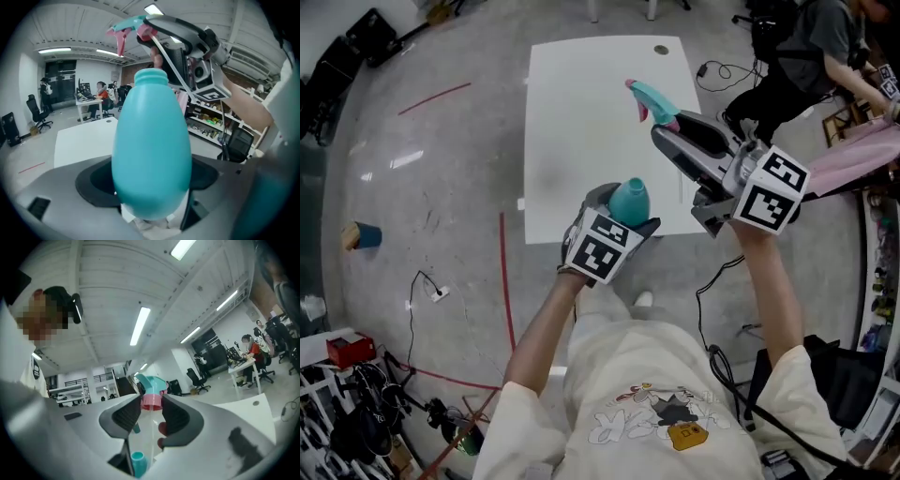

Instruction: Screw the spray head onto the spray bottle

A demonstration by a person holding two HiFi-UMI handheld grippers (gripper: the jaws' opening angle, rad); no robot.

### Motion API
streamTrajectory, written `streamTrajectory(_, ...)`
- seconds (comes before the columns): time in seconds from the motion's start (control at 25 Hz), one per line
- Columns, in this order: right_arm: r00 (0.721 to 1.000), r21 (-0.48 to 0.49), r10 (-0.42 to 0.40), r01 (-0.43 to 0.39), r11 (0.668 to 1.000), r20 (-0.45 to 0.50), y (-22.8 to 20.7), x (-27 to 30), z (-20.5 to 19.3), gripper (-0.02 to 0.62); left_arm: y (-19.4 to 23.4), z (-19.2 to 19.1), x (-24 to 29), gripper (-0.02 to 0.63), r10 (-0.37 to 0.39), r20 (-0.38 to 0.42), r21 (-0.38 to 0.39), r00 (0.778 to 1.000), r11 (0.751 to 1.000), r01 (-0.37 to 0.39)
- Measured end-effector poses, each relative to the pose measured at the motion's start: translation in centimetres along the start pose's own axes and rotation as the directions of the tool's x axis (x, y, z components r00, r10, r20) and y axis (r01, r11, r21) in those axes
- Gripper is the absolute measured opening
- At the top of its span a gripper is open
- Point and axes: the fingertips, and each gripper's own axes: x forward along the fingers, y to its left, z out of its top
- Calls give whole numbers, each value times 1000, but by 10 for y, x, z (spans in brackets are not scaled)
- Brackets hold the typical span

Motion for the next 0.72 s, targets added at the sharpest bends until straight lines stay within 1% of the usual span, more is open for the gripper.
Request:
streamTrajectory(0.08, 996, -3, 38, -38, 999, 77, 18, -12, 26, 146, -27, 10, -10, 414, -57, -23, 13, 998, 998, 57)
streamTrajectory(0.16, 985, 2, 78, -79, 997, 157, 32, -27, 50, 146, -51, 18, -17, 414, -100, -49, 29, 994, 994, 101)
streamTrajectory(0.24, 969, 1, 117, -120, 993, 219, 44, -36, 69, 146, -68, 24, -23, 414, -125, -79, 61, 989, 990, 130)
streamTrajectory(0.28, 963, -9, 135, -136, 991, 235, 48, -38, 75, 146, -74, 27, -25, 414, -134, -90, 76, 987, 987, 141)
streamTrajectory(0.36, 954, -27, 169, -168, 985, 246, 57, -40, 82, 146, -85, 33, -28, 414, -150, -100, 93, 984, 983, 159)
streamTrajectory(0.44, 949, -32, 193, -192, 981, 249, 65, -41, 84, 146, -92, 38, -31, 414, -167, -99, 91, 981, 980, 176)
streamTrajectory(0.6, 940, -38, 217, -215, 976, 262, 67, -37, 93, 146, -93, 49, -35, 414, -223, -93, 75, 970, 970, 230)
streamTrajectory(0.72, 937, -44, 225, -221, 974, 266, 60, -36, 97, 146, -91, 55, -30, 414, -245, -91, 75, 965, 965, 251)
